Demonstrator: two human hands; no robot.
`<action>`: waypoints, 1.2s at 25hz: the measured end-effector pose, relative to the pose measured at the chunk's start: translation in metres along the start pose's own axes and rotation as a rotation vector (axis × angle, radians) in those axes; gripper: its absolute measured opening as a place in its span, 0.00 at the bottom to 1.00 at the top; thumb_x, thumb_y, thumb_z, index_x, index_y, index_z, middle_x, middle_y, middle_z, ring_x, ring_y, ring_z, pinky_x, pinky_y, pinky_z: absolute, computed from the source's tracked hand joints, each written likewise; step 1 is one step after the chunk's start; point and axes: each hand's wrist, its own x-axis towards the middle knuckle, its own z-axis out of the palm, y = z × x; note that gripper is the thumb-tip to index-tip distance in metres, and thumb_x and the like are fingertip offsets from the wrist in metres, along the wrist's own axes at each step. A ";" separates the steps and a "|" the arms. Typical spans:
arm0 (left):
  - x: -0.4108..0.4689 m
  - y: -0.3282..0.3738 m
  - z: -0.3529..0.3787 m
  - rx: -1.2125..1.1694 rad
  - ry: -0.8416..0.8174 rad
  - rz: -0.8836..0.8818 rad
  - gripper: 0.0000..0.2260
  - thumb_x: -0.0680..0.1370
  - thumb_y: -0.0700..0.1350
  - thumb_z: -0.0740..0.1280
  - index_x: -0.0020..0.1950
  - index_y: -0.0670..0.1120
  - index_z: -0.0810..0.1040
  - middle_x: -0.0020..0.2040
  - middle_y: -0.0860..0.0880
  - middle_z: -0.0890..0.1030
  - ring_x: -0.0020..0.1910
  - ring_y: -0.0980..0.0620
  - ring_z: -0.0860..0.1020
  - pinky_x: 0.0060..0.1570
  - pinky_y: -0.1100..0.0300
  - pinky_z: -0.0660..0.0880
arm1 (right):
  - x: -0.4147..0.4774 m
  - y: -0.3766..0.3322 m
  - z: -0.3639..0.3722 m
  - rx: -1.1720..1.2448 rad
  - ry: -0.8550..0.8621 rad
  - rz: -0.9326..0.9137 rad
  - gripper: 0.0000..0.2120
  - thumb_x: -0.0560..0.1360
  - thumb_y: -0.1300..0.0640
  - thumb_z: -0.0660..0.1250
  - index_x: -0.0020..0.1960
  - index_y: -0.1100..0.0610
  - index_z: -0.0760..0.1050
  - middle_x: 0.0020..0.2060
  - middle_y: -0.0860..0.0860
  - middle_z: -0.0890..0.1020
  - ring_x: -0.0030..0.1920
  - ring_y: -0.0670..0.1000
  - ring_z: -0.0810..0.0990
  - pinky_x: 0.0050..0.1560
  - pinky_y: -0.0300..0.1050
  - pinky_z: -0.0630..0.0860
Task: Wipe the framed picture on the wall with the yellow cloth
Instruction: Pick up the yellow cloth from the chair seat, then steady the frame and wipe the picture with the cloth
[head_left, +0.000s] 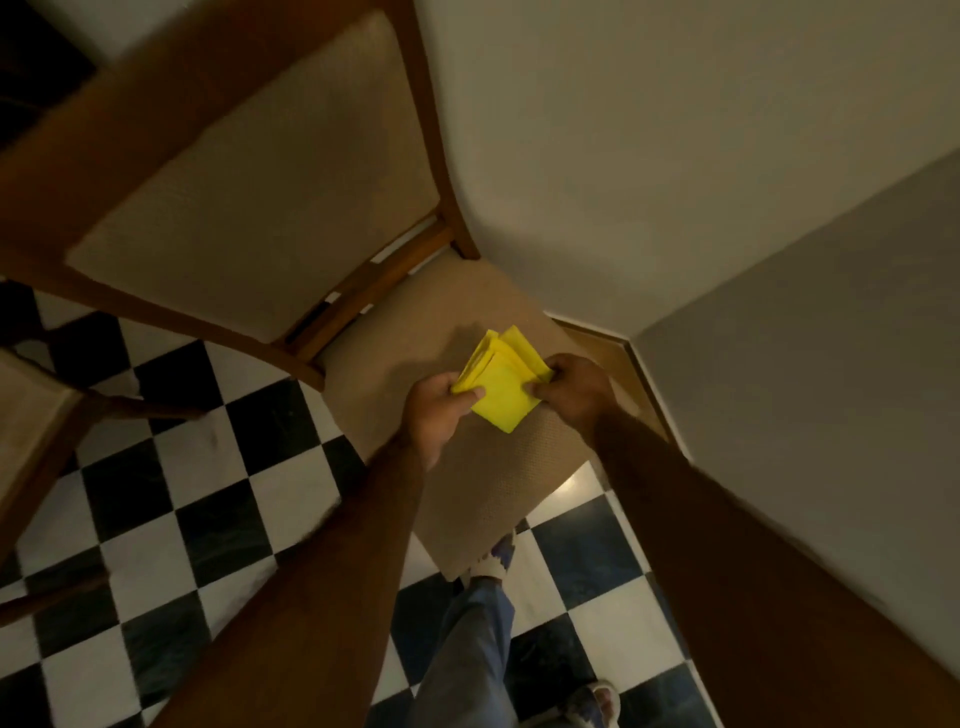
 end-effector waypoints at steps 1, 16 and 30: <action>-0.013 0.017 0.001 -0.075 -0.018 0.013 0.06 0.77 0.37 0.71 0.53 0.37 0.81 0.49 0.39 0.83 0.47 0.45 0.82 0.46 0.59 0.81 | -0.014 -0.011 -0.016 0.043 -0.001 -0.002 0.16 0.71 0.54 0.76 0.55 0.59 0.82 0.53 0.59 0.85 0.56 0.61 0.84 0.61 0.59 0.79; -0.192 0.267 0.097 -0.261 -0.117 0.458 0.14 0.73 0.34 0.75 0.57 0.32 0.80 0.51 0.35 0.84 0.46 0.43 0.84 0.50 0.50 0.83 | -0.261 -0.127 -0.272 0.165 0.390 -0.303 0.14 0.70 0.60 0.79 0.49 0.66 0.80 0.36 0.57 0.79 0.41 0.60 0.83 0.52 0.60 0.84; -0.435 0.510 0.227 -0.422 -0.362 0.945 0.15 0.72 0.35 0.76 0.58 0.36 0.81 0.50 0.40 0.85 0.45 0.48 0.84 0.41 0.59 0.83 | -0.553 -0.189 -0.490 0.081 0.958 -0.514 0.12 0.71 0.60 0.79 0.51 0.60 0.79 0.45 0.57 0.81 0.42 0.57 0.85 0.48 0.54 0.86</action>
